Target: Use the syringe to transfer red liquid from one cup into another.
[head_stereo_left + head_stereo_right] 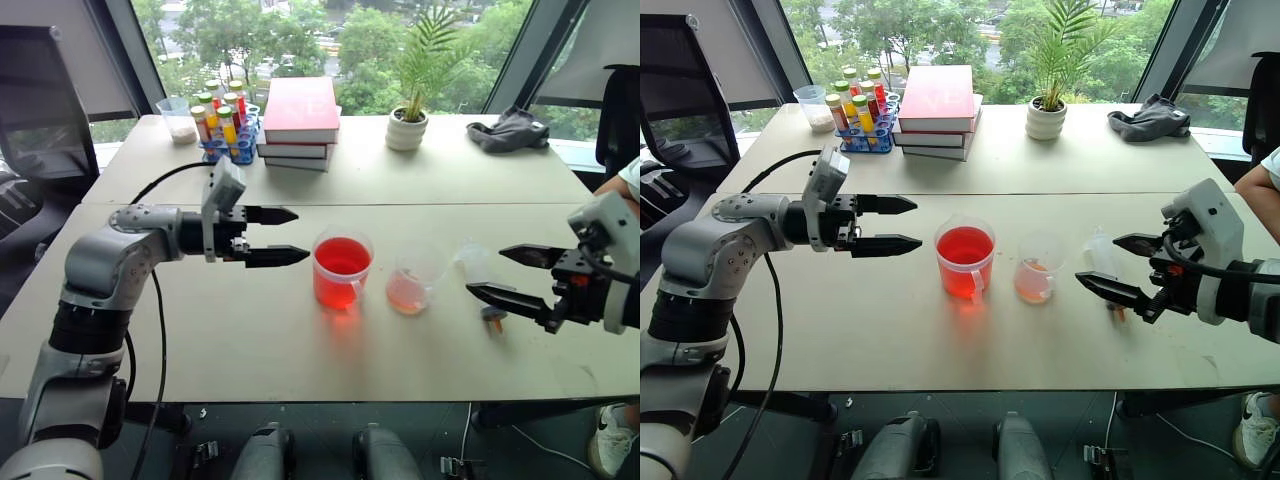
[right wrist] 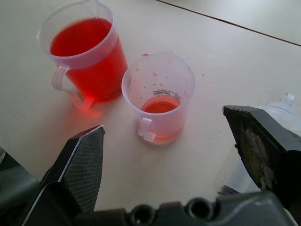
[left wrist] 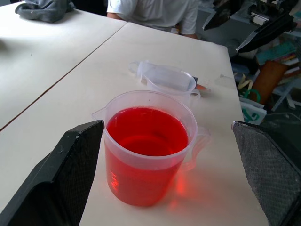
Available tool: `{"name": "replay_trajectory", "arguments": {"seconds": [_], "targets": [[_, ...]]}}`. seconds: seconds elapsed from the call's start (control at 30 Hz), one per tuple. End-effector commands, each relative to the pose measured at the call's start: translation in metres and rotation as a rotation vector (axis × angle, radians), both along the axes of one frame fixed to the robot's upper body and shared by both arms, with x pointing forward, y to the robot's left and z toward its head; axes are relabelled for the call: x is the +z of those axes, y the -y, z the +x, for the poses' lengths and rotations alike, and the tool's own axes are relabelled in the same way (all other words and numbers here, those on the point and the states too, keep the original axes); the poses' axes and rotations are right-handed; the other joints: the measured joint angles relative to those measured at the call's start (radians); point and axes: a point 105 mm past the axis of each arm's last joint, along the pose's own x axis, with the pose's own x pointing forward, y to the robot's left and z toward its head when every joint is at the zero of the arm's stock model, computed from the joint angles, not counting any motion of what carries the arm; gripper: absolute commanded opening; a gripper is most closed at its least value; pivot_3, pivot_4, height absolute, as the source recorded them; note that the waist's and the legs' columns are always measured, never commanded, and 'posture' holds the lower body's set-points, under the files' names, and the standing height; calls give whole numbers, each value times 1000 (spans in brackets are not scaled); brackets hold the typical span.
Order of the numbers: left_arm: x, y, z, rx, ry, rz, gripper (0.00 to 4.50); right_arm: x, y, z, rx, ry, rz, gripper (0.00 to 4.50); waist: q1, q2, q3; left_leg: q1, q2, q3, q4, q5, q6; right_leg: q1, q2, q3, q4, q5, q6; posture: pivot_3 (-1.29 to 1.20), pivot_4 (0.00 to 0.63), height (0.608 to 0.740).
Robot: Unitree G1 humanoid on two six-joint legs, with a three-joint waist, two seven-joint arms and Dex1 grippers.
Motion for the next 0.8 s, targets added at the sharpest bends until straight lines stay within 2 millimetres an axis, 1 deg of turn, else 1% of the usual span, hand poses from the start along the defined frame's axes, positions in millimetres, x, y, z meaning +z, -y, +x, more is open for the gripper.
{"name": "replay_trajectory", "arguments": {"seconds": [0.03, 0.2, 0.5, 0.67, 0.8], "targets": [[12, 0, -5, -30, 27, -15, 4500, 8, 0, 0, 4, 39, -14, 4416, 0, 0, 0, 0, 0, 0, 0, 0, 0, 0, 0, 0, 0, 0, 0, 0, 150, 740], [16, 1, -6, -41, 15, -33, 4500, 6, 2, 0, -5, 35, -14, 4416, 0, 0, 0, 0, 0, 0, 0, 0, 0, 0, 0, 0, 0, 0, 0, 0, 150, 740], [16, 2, -5, -31, 23, -28, 4500, 5, 4, 2, -21, 30, -9, 4416, 0, 0, 0, 0, 0, 0, 0, 0, 0, 0, 0, 0, 0, 0, 0, 0, 150, 740], [15, 2, -4, -29, 28, -25, 4500, 7, 6, 6, -43, 28, 11, 4416, -1, 0, 0, 0, 0, 0, 0, 0, 0, 0, 0, 0, 0, 0, 0, 0, 150, 740], [15, 3, -5, -29, 33, -27, 4500, 9, 12, 13, -92, 38, -17, 4416, -1, 0, 0, 0, 0, 0, 0, 0, 0, 0, 0, 0, 0, 0, 0, 0, 150, 740]]}}
